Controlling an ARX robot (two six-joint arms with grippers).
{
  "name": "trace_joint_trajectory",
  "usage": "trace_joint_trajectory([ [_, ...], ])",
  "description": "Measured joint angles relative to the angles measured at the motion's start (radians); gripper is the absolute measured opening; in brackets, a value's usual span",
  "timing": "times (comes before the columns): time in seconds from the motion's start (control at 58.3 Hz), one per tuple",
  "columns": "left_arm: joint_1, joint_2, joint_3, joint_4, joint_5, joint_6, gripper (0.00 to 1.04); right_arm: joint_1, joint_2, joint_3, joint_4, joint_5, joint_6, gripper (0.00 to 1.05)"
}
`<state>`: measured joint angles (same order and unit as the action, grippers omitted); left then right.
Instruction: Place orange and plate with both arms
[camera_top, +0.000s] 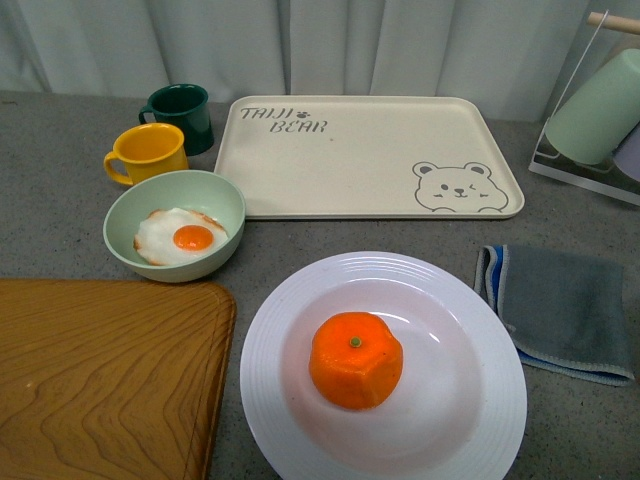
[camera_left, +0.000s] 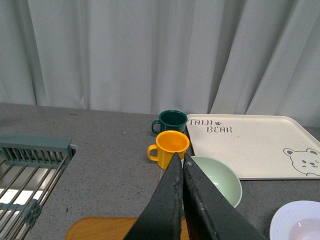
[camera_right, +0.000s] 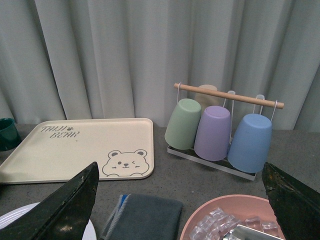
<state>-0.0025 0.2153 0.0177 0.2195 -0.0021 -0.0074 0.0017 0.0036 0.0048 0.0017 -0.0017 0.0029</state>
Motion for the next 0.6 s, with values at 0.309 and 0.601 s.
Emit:
trace_joint_trajectory([
  [0.309, 0.0, -0.191, 0.0, -0.211, 0.002, 0.0, 0.04, 0.0, 0.0, 0.0, 0.0, 0.0, 0.0, 0.95],
  [0.601, 0.0, -0.211, 0.0, -0.217, 0.002, 0.0, 0.29, 0.068, 0.181, 0.071, -0.074, 0.125, -0.071, 0.95],
])
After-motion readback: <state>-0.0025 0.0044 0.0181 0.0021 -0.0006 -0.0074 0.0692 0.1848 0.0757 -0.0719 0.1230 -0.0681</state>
